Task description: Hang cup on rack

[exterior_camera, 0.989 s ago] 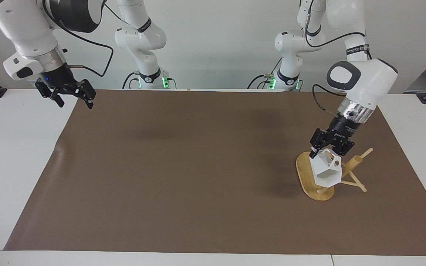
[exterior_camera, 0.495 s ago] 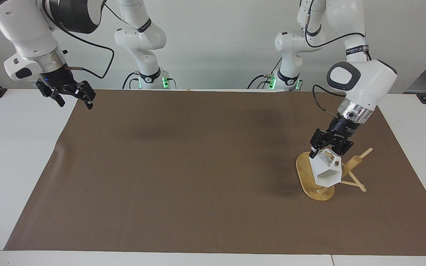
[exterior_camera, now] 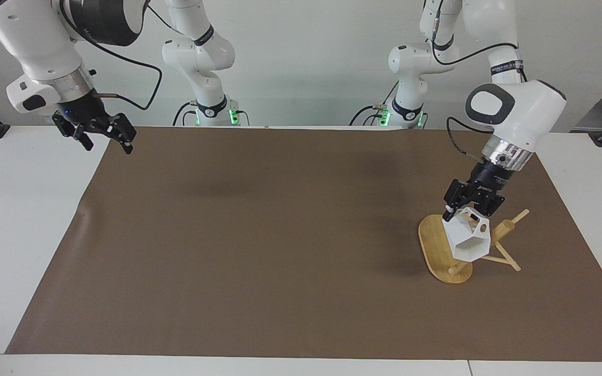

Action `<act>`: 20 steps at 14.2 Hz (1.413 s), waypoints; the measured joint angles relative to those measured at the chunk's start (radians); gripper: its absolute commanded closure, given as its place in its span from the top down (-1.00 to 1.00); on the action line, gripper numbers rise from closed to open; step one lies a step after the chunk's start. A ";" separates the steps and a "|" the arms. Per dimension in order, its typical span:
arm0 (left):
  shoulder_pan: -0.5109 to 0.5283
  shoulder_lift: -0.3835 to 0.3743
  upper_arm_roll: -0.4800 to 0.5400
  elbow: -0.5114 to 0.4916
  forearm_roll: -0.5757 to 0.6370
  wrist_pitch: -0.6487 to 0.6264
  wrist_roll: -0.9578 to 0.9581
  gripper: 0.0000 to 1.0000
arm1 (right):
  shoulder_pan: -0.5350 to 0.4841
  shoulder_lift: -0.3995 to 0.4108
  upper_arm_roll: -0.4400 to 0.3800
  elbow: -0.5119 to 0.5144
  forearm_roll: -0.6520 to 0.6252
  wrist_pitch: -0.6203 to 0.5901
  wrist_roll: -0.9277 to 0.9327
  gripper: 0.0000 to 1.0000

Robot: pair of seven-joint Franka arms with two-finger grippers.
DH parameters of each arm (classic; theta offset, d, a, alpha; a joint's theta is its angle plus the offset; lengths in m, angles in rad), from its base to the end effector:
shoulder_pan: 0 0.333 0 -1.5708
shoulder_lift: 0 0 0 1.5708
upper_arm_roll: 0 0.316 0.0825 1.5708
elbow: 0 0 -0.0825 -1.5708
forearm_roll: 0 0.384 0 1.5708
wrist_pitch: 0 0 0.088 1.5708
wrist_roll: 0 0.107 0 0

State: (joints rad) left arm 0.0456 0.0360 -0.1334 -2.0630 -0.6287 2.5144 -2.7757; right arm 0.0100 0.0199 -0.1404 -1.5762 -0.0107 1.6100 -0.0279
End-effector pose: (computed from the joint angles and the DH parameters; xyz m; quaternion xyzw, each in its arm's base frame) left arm 0.5881 -0.0461 0.4599 0.0065 0.9529 -0.2021 0.2260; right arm 0.5593 -0.0737 0.6144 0.9986 -0.0510 0.0065 0.0073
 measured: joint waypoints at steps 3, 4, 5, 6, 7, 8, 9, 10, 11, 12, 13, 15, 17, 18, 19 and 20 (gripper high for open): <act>0.000 -0.011 0.000 0.001 0.000 -0.004 0.000 0.74 | 0.000 0.000 0.000 -0.001 0.000 0.000 0.000 1.00; 0.000 -0.019 0.001 0.001 0.000 -0.013 0.000 0.79 | 0.000 0.000 0.000 -0.001 0.000 0.000 0.000 1.00; 0.001 -0.031 0.003 0.002 0.000 -0.029 0.002 0.79 | 0.000 0.000 0.000 -0.001 0.000 0.000 0.000 1.00; 0.001 -0.047 0.004 0.003 0.000 -0.052 0.004 0.81 | 0.000 0.000 0.000 -0.001 0.000 0.000 0.000 1.00; 0.002 -0.065 0.006 0.003 0.000 -0.078 0.009 0.87 | 0.000 0.000 0.000 -0.001 0.000 0.000 0.000 1.00; 0.002 -0.085 0.006 0.003 0.001 -0.104 0.015 0.89 | 0.000 0.000 0.000 -0.001 0.000 0.000 0.000 1.00; 0.002 -0.103 0.006 0.003 0.006 -0.126 0.024 0.91 | 0.000 0.000 0.000 -0.001 0.000 0.000 0.000 1.00; 0.002 -0.116 0.006 0.003 0.022 -0.145 0.034 0.92 | 0.000 0.000 0.000 -0.001 0.000 0.000 0.000 1.00; 0.002 -0.127 0.006 0.003 0.054 -0.158 0.043 0.93 | -0.001 0.000 -0.001 -0.001 0.000 0.000 0.000 1.00; 0.002 -0.134 0.005 0.004 0.094 -0.163 0.054 0.94 | -0.002 0.000 -0.001 -0.001 0.000 0.000 0.000 1.00; 0.002 -0.139 0.004 0.005 0.129 -0.165 0.067 0.96 | -0.003 0.000 -0.001 -0.002 0.000 0.000 0.000 1.00; 0.002 -0.141 0.002 0.014 0.183 -0.176 0.116 1.00 | -0.003 0.000 -0.001 -0.002 0.000 0.000 0.000 1.00; 0.002 -0.141 0.001 0.025 0.211 -0.196 0.239 1.00 | -0.003 0.000 -0.001 -0.002 0.000 0.000 0.000 1.00; 0.001 -0.141 0.000 0.032 0.223 -0.207 0.311 1.00 | -0.003 0.000 -0.001 -0.002 0.000 0.000 0.000 1.00; 0.000 -0.142 -0.002 0.039 0.242 -0.214 0.384 1.00 | -0.003 0.000 -0.001 -0.002 0.000 0.000 0.000 1.00; -0.001 -0.142 -0.005 0.044 0.262 -0.217 0.450 1.00 | -0.003 0.000 -0.001 -0.002 0.000 0.000 0.000 1.00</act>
State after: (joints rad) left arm 0.0448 -0.1057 -0.1385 -2.0192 -0.3663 2.2970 -2.3260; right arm 0.0071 0.0198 -0.1416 -1.5784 -0.0107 1.6099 -0.0279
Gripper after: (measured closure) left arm 0.000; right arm 0.000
